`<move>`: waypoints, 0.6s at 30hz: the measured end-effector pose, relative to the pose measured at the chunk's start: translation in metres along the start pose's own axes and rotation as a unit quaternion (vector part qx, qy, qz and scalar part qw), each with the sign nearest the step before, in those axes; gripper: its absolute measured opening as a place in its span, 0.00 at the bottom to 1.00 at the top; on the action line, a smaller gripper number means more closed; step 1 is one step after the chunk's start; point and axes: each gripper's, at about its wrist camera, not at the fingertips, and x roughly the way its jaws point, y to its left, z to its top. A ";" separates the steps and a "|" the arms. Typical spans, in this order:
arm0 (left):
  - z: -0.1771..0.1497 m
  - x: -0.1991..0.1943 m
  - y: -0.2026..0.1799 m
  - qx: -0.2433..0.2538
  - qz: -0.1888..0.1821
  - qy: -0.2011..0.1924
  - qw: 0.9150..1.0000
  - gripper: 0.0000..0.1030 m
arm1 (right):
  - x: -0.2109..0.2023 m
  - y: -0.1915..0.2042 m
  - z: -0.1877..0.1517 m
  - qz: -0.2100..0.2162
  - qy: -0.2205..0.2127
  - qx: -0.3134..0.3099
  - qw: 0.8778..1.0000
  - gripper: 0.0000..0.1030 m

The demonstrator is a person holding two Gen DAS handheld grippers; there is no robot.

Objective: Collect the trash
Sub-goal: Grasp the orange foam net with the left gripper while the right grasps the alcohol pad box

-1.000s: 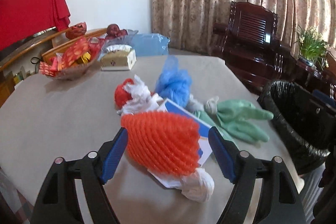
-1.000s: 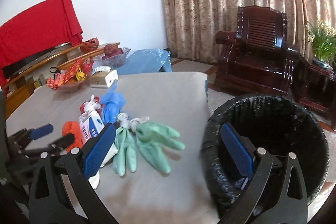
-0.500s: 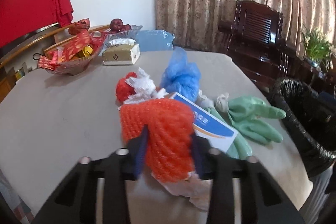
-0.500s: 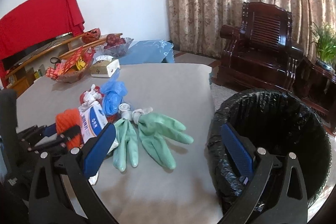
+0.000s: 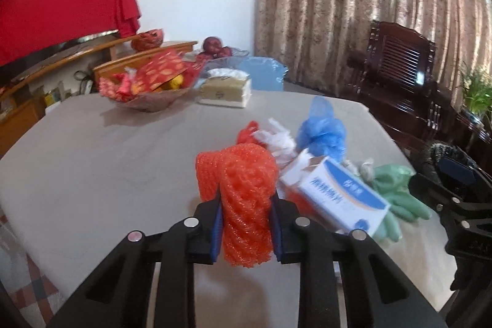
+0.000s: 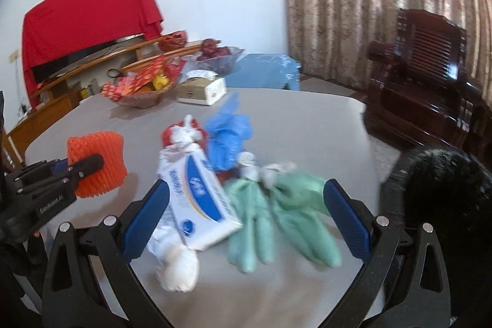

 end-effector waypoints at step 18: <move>-0.010 0.010 0.029 -0.028 0.012 0.013 0.999 0.24 | 0.075 0.052 -0.011 0.000 0.087 -0.082 0.993 0.66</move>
